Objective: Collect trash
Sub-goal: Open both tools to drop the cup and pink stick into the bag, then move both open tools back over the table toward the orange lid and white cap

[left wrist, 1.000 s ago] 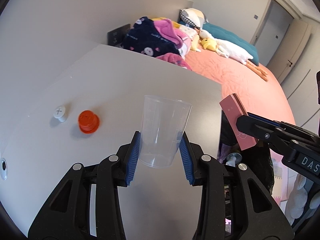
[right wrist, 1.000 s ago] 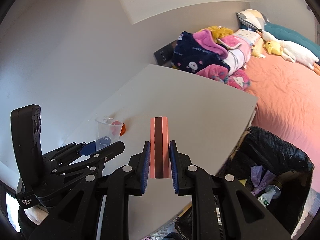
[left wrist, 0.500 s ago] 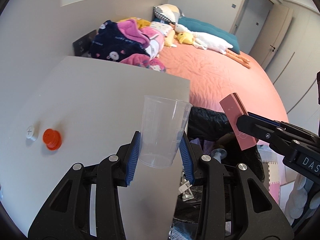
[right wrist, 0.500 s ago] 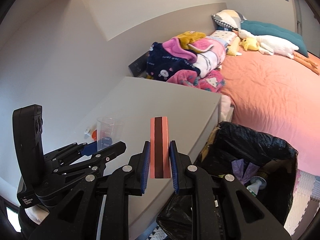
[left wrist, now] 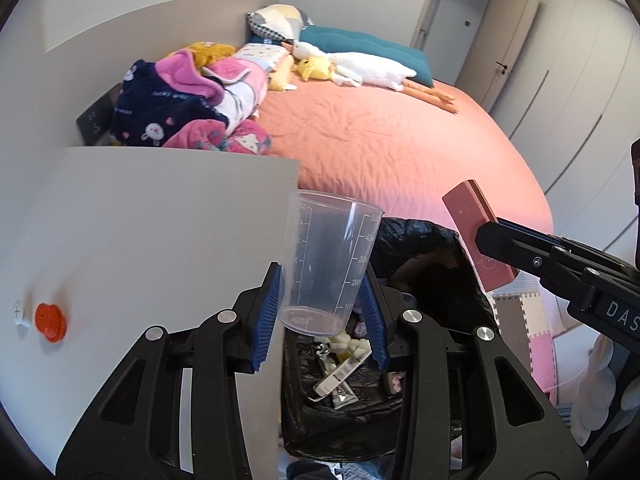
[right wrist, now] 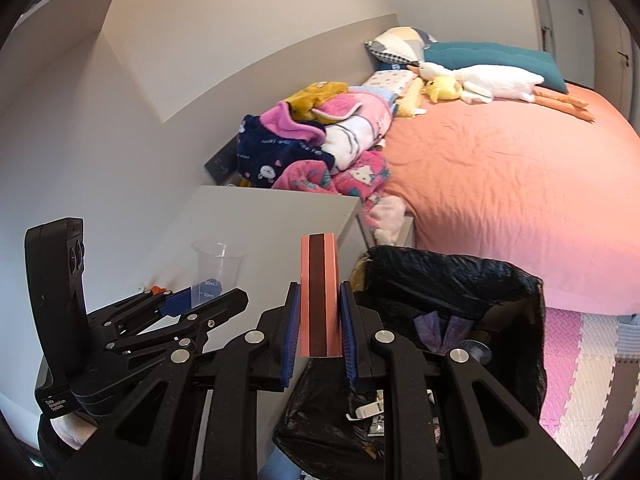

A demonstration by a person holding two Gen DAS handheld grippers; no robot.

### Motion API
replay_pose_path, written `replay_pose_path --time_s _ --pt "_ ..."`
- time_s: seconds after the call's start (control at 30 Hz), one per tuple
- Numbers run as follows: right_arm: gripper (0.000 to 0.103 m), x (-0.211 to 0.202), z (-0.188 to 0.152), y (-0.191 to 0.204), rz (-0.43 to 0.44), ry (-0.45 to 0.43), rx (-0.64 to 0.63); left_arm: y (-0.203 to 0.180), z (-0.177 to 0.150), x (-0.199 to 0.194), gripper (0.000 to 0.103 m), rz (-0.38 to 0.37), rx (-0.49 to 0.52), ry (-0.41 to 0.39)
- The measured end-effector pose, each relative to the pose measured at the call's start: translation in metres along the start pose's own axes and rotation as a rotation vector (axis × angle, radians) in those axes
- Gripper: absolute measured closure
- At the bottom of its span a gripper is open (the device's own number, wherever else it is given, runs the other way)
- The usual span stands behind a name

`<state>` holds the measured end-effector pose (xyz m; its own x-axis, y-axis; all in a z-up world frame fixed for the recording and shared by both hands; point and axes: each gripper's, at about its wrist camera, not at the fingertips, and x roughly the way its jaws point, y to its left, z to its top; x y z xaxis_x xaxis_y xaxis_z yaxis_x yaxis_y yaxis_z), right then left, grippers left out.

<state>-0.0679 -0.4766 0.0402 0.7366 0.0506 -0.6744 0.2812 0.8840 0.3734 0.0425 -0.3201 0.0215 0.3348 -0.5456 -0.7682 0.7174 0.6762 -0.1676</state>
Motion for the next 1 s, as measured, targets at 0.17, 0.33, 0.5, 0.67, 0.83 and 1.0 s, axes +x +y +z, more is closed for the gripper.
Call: replay_pose_path --time_s 0.17,0.33,0.5,0.67,0.83,1.0 --pt "0.082 -0.009 -0.003 -0.018 -0.030 -0.015 0.035 -0.017 0.003 0.006 0.065 -0.029 0.037 0.011" --pt "0.082 -0.020 -0.004 -0.037 -0.048 -0.035 0.085 -0.035 0.005 0.013 0.065 -0.072 0.072 0.027" --pt "0.040 -0.035 -0.005 -0.053 -0.122 -0.083 0.168 -0.048 0.008 0.016 0.008 -0.135 0.090 0.042" --pt "0.036 -0.043 -0.004 -0.064 -0.150 -0.116 0.204 -0.057 0.008 0.019 0.007 -0.145 0.121 0.048" --pt "0.036 -0.043 -0.002 -0.066 -0.153 -0.122 0.202 -0.058 0.009 0.018 0.007 -0.139 0.136 0.045" --pt "0.036 -0.038 0.000 -0.056 -0.147 -0.118 0.173 -0.052 0.008 0.014 0.007 -0.124 0.118 0.038"
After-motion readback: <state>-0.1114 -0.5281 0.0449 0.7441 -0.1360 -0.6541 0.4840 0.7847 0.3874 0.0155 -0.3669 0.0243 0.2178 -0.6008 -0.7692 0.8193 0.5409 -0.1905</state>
